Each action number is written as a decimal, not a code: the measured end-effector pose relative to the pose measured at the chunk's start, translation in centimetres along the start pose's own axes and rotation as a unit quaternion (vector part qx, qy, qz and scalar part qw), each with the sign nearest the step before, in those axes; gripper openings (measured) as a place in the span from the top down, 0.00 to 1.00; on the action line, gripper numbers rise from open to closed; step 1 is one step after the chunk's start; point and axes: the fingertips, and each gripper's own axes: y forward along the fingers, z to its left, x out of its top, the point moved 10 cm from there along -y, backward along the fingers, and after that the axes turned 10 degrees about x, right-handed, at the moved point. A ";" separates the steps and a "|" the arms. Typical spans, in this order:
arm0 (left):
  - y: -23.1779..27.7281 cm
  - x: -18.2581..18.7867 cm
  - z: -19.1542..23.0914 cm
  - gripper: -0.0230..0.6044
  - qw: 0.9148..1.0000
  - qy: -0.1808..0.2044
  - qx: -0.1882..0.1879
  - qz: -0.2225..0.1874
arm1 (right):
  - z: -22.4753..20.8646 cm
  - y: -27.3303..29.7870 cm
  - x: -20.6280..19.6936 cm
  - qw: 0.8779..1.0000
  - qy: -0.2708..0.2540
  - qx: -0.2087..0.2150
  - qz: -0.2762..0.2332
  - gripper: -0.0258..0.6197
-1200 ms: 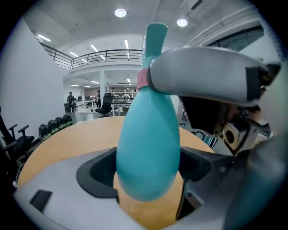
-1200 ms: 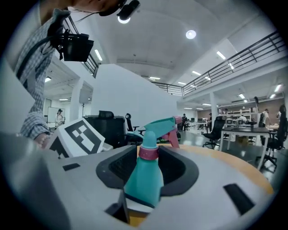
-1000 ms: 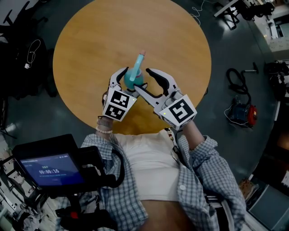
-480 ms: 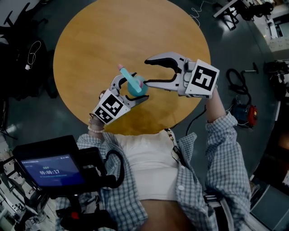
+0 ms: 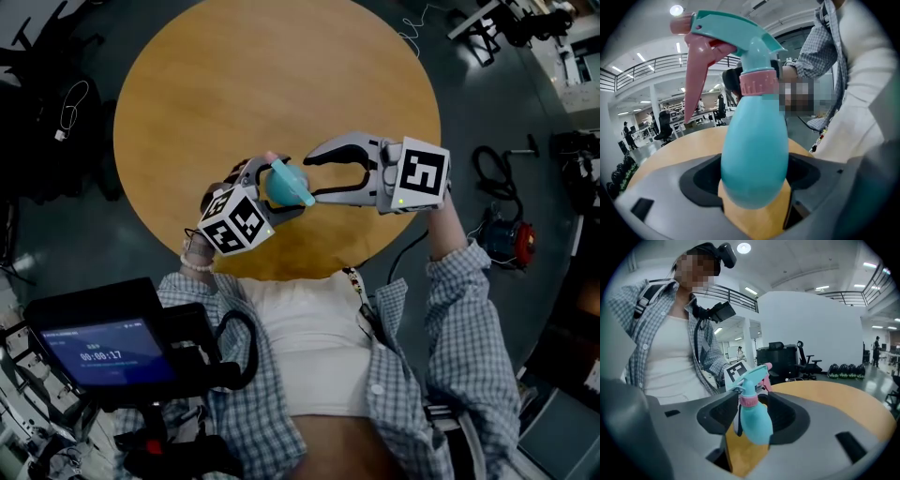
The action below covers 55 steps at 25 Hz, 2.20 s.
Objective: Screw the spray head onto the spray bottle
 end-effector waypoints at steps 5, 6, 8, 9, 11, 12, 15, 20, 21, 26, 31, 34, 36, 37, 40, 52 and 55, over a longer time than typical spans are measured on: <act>0.3 -0.2 -0.3 0.31 1.000 0.000 -0.019 0.006 | 0.8 2.0 -0.3 1.000 -0.021 0.009 0.011 0.73; 0.4 -0.3 -0.3 0.31 1.000 -0.004 -0.018 0.005 | 0.8 2.2 -0.4 1.000 -0.025 0.006 0.005 0.77; 0.3 -0.4 0.0 0.31 1.000 -0.026 -0.008 -0.004 | 0.6 2.1 -0.5 0.999 -0.031 -0.016 -0.015 0.77; 0.2 -0.5 0.2 0.31 0.999 -0.042 0.002 -0.009 | 0.5 2.0 -0.7 0.998 -0.032 -0.036 -0.029 0.77; 0.1 -0.7 0.6 0.31 0.997 -0.076 0.027 -0.016 | 0.6 1.8 -1.0 0.994 -0.027 -0.089 -0.060 0.77; 0.0 -0.8 0.8 0.31 0.995 -0.090 0.043 -0.019 | 0.7 1.9 -1.2 0.990 -0.024 -0.120 -0.076 0.77; 0.2 -0.8 1.2 0.31 0.988 -0.125 0.094 -0.023 | 1.1 2.7 -1.7 0.969 -0.022 -0.218 -0.114 0.77; 0.1 -0.1 1.6 0.31 0.968 -0.172 0.181 -0.026 | 1.7 4.6 -1.7 0.922 -0.020 -0.353 -0.159 0.77; 0.2 0.0 1.6 0.31 0.963 -0.178 0.198 -0.027 | 1.8 4.9 -1.6 0.913 -0.021 -0.375 -0.163 0.77; 0.7 0.3 1.6 0.31 0.946 -0.185 0.266 -0.022 | 2.2 6.0 -1.2 0.865 -0.018 -0.467 -0.180 0.77; 0.8 0.3 1.5 0.31 0.938 -0.174 0.300 -0.010 | 2.4 6.7 -1.3 0.842 0.018 -0.507 -0.185 0.77; 0.7 0.0 1.8 0.31 0.940 -0.167 0.296 -0.011 | 2.2 6.4 -1.9 0.856 0.023 -0.482 -0.185 0.77; 0.5 -0.2 2.1 0.31 0.941 -0.162 0.296 -0.010 | 2.3 6.0 -2.0 0.864 0.020 -0.468 -0.186 0.77; 0.4 -0.4 2.3 0.31 0.941 -0.164 0.296 -0.011 | 2.4 5.8 -2.0 0.868 0.018 -0.459 -0.187 0.77; 0.0 -0.8 2.7 0.31 0.941 -0.174 0.289 -0.018 | 2.5 5.1 -2.1 0.887 0.020 -0.421 -0.187 0.76; -2.3 -0.3 2.3 0.31 0.983 -0.120 0.096 -0.104 | 0.0 -0.9 1.2 0.989 -0.008 -0.143 -0.023 0.58; -2.1 0.2 1.7 0.31 0.987 -0.104 0.058 -0.107 | -0.9 -0.6 2.3 0.996 -0.026 -0.081 0.004 0.58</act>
